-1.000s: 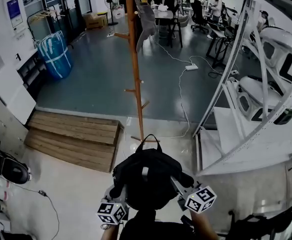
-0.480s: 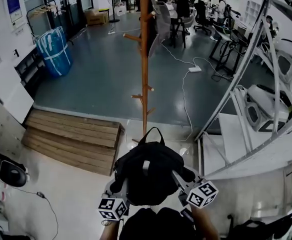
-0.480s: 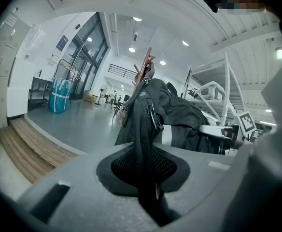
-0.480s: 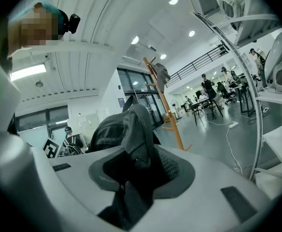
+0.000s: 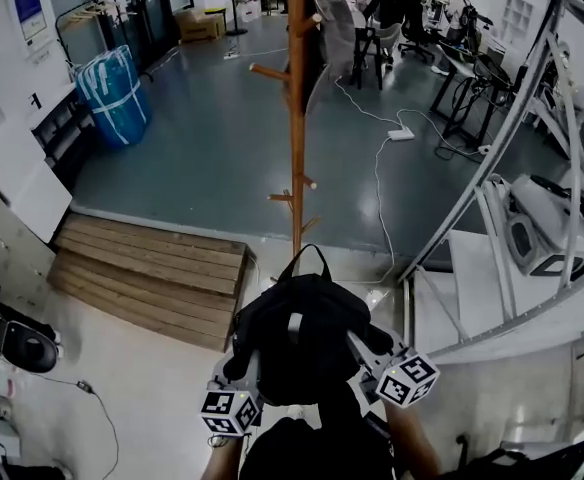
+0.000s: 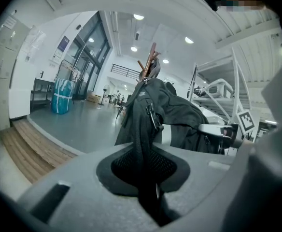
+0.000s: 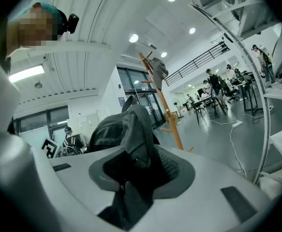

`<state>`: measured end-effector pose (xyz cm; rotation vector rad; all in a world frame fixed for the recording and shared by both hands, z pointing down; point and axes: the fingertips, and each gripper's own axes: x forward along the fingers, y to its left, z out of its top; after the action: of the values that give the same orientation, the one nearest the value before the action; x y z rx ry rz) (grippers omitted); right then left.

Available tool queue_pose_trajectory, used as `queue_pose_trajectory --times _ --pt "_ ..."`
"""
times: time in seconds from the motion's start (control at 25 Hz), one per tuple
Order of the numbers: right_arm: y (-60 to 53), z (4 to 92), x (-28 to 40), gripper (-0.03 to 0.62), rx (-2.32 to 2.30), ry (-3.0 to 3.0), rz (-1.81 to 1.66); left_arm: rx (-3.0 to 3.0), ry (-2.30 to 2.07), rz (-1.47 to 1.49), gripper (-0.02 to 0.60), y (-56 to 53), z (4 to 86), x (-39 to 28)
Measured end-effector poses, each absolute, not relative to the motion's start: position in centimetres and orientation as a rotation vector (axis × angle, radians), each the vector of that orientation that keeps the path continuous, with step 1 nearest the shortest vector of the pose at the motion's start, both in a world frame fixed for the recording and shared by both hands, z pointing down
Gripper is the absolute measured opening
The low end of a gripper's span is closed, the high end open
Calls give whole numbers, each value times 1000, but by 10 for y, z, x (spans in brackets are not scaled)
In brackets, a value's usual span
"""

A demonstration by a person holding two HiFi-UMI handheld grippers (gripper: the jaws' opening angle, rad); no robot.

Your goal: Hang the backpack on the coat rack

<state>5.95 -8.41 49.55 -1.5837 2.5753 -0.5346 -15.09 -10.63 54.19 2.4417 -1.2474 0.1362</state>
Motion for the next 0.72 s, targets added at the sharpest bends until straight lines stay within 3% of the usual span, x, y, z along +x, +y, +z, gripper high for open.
queue_pose_trajectory --times 0.72 --pt "-196 509 118 129 -1383 2709 -581 2312 -1405 132 51 -190 555 -94"
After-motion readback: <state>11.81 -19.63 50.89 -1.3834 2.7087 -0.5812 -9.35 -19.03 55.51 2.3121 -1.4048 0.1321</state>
